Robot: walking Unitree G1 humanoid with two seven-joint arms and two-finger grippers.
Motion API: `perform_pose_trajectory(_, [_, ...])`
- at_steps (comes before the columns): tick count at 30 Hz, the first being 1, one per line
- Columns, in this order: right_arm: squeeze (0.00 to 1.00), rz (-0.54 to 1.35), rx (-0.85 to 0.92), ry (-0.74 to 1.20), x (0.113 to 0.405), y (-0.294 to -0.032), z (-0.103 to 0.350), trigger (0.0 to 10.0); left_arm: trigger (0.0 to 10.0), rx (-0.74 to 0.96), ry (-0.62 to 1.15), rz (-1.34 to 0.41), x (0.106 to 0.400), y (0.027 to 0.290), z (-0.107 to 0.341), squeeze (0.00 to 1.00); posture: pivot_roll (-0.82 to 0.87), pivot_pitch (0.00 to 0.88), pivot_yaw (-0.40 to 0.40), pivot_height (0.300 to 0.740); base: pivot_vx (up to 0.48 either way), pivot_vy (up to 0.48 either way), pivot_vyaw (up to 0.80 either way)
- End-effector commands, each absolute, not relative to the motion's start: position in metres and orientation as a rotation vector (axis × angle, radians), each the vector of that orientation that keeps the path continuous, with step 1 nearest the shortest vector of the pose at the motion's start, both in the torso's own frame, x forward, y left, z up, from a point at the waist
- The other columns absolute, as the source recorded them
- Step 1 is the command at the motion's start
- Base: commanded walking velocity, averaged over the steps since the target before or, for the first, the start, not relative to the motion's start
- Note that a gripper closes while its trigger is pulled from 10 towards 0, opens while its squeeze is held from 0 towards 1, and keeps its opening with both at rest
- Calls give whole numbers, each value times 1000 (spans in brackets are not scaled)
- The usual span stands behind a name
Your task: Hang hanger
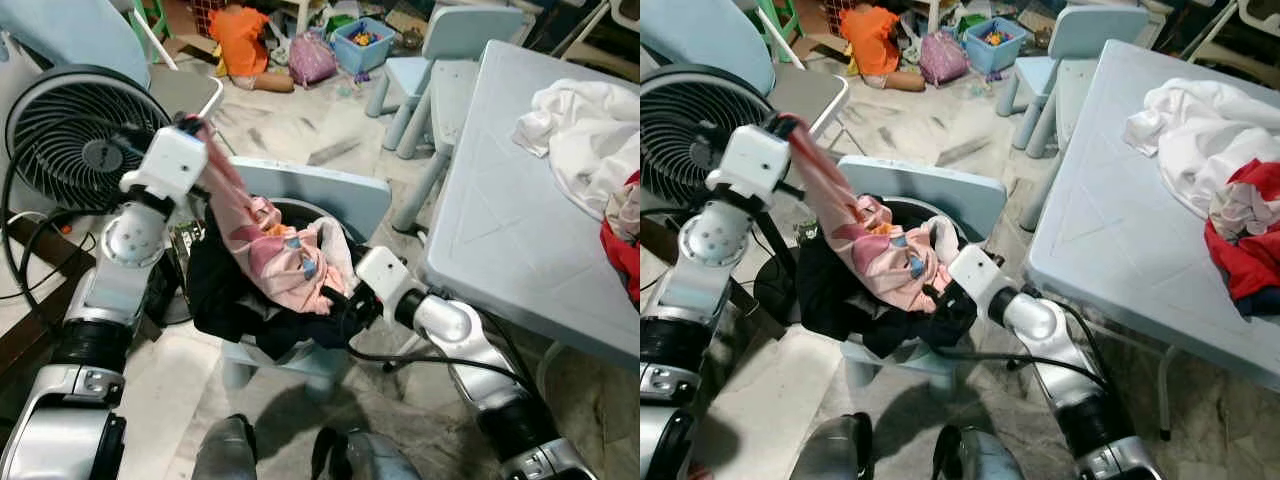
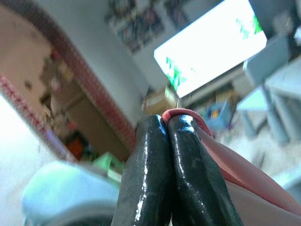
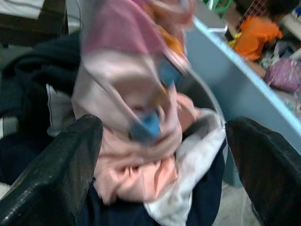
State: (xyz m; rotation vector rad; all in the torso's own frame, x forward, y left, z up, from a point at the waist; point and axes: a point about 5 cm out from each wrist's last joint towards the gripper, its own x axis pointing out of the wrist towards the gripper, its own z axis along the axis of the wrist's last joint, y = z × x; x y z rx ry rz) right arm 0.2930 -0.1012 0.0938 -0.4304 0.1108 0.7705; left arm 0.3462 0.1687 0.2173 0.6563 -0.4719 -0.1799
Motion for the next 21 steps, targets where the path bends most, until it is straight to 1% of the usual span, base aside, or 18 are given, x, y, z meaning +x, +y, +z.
perform_pose_trajectory(1, [0,748,-441,114,296,-104,92,10000,0,691,-576,-247,342,152,236,0,39,32,-58,740,0,0,0])
perform_pose_trajectory(2, [0,743,-440,112,297,-105,92,10000,0,699,-609,-272,340,145,240,0,39,32,-58,740,0,0,0])
perform_pose_trajectory(3, [0,737,-441,112,297,-106,92,10000,0,668,-622,-301,338,139,244,0,38,27,-54,740,0,0,0])
perform_pose_trajectory(4, [0,737,-441,112,297,-106,92,10000,0,668,-622,-301,338,139,244,0,38,27,-54,740,0,0,0])
perform_pose_trajectory(7, [0,728,-441,113,297,-107,90,10000,0,586,-553,-414,336,126,233,0,39,28,-48,740,0,0,0])
perform_pose_trajectory(8, [0,725,-440,112,298,-107,89,10000,0,537,-419,-474,337,123,209,0,39,28,-48,740,0,0,0])
perform_pose_trajectory(10, [0,722,-438,110,297,-107,89,10000,0,515,-295,-522,336,122,185,0,39,28,-48,740,0,0,0])
perform_pose_trajectory(11, [0,720,-437,110,296,-107,88,10000,0,494,-168,-581,330,121,161,0,27,31,-47,740,0,0,0])
perform_pose_trajectory(15, [0,719,-441,115,295,-110,87,10000,0,496,-16,-654,319,121,133,0,26,38,-52,740,0,0,0])
perform_pose_trajectory(16, [0,719,-441,115,295,-110,87,10000,0,496,-16,-654,319,121,133,0,26,38,-52,740,0,0,0])
perform_pose_trajectory(17, [0,718,-443,118,295,-111,86,10000,0,505,57,-685,314,123,122,0,28,39,-54,740,0,0,0])
perform_pose_trajectory(18, [0,717,-449,120,295,-113,86,10000,0,529,184,-745,303,128,103,0,25,42,-59,740,0,0,0])
perform_pose_trajectory(21, [0,716,-453,118,297,-114,88,10000,0,555,291,-807,293,132,84,0,23,45,-62,740,0,0,0])
